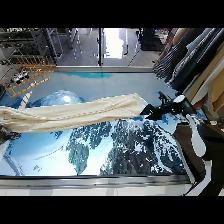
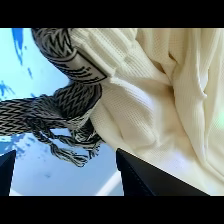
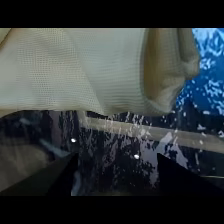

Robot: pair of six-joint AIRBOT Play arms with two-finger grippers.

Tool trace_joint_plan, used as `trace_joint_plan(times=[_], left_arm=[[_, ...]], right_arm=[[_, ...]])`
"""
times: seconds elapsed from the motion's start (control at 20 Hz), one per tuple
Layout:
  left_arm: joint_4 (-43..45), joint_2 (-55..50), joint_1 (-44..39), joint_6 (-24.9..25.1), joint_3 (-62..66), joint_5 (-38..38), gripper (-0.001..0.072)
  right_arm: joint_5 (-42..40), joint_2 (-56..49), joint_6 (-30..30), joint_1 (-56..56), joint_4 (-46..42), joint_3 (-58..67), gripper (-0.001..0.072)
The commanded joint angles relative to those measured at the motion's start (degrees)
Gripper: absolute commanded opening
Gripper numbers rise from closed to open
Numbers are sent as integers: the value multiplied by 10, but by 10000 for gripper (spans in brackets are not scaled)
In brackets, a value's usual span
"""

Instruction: Fold the clothes and pants, and hang the long-sleeved shirts on hangers.

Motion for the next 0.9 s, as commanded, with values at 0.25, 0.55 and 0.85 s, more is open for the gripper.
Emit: trace_joint_plan(times=[0.25,0.55,0.85], left_arm=[[0,-62,-78,-66,-8,114,689],[-17,-85,-83,-81,-8,162,688],[-42,-101,-85,-117,-7,176,95]], right_arm=[[-229,12,8,39,118,-97,653],[-244,-14,8,42,115,-67,631],[-256,-57,26,68,116,-25,205]])
